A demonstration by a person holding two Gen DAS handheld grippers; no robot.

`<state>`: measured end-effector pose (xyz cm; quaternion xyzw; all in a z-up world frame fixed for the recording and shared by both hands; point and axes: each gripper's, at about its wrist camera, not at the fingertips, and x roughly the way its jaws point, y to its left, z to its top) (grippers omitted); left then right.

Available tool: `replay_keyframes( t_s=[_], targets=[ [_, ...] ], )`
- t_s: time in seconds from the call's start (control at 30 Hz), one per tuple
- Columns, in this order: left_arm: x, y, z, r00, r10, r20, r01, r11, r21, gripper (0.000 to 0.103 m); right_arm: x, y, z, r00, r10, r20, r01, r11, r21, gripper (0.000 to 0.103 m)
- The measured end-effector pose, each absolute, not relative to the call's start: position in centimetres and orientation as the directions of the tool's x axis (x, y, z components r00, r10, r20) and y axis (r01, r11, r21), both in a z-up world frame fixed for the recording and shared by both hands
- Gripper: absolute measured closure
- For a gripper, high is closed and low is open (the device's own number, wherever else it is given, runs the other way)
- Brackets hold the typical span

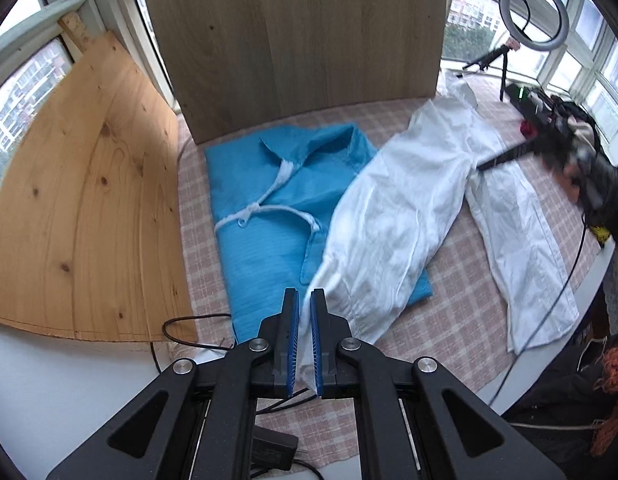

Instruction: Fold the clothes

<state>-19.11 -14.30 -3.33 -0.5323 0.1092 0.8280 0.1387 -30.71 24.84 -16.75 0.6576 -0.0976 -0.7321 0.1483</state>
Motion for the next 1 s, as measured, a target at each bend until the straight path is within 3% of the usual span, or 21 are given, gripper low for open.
replay_keyframes(
  t_s=[0.13,0.3,0.4,0.57,0.7,0.87,1.0],
  targets=[
    [-18.7,-13.6,-0.5,-0.455,0.102,-0.884,-0.286,-0.957,0.037,0.098,-30.4,22.4,-19.3,-0.051,-0.316,-0.948,0.128,-0.943,0.307,0.095],
    [-17.2,-11.7,0.4,-0.483,0.056,-0.874,-0.25,-0.965,0.076,0.096,-28.4,24.6,-17.3,-0.08,-0.402,-0.912,0.176,-0.906,0.384,0.095],
    [-16.4,-11.3,-1.8,-0.475,0.034,-0.879,-0.252,-0.963,0.098,0.083,-25.4,27.1,-14.7,-0.109,-0.458,-0.882,0.205,-0.879,0.431,0.095],
    [-16.7,-12.7,-7.5,-0.377,0.072,-0.924,-0.258,-0.966,0.03,0.082,-21.6,30.1,-11.4,-0.125,-0.503,-0.855,0.218,-0.855,0.471,0.095],
    [-18.6,-13.9,-12.4,-0.302,-0.009,-0.953,-0.334,-0.936,0.115,0.071,-19.8,29.0,-12.1,-0.12,-0.51,-0.852,0.171,-0.856,0.488,0.094],
    [-20.9,-14.6,-16.4,-0.205,-0.035,-0.978,-0.463,-0.877,0.128,0.071,-18.9,25.3,-14.1,-0.107,-0.519,-0.848,0.141,-0.852,0.504,0.093],
    [-21.6,-13.9,-18.0,-0.185,-0.079,-0.98,-0.556,-0.813,0.17,0.058,-19.2,20.9,-15.4,-0.068,-0.567,-0.821,0.172,-0.817,0.551,0.093]
  ],
)
